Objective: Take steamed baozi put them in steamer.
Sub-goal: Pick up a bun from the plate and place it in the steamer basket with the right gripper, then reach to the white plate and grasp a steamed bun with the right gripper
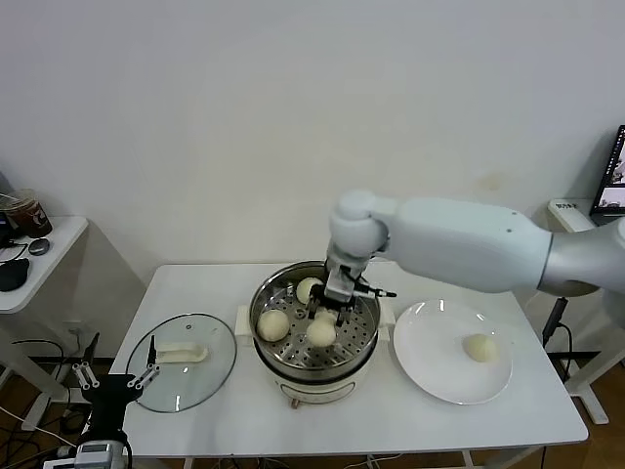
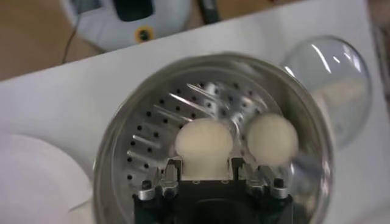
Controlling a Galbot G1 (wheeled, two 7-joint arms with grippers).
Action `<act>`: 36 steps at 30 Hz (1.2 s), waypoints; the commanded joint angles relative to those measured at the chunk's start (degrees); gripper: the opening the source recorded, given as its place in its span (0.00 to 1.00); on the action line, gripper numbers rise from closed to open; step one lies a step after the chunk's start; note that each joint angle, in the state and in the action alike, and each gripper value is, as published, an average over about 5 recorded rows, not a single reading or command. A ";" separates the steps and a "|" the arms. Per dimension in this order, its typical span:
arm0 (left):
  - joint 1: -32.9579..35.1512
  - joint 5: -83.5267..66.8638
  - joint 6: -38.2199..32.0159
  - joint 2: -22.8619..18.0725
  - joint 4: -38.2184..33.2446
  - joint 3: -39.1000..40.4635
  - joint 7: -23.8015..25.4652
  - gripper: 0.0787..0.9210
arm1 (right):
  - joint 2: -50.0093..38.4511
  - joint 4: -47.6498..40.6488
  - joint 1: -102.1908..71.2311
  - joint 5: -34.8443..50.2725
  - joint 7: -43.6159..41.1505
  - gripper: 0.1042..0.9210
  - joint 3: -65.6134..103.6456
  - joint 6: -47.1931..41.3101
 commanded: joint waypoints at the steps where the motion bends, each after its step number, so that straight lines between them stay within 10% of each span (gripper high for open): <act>1: 0.11 0.05 -0.13 -0.17 -0.01 -0.08 -0.09 0.88 | 4.50 0.17 -2.12 -8.74 1.79 0.48 -3.32 9.62; 12: 0.49 0.12 -0.75 -0.39 0.05 -0.09 -0.39 0.88 | 3.28 0.14 -3.51 -9.91 2.61 0.52 -3.06 10.26; 21: -0.06 0.16 -0.67 0.08 0.31 -0.04 -0.25 0.88 | -1.75 -2.18 1.65 -6.08 2.66 0.81 5.61 6.81; 36: -1.68 0.22 -0.69 2.48 1.91 1.70 0.03 0.88 | -33.04 2.44 2.83 6.09 -0.63 0.88 8.11 -37.47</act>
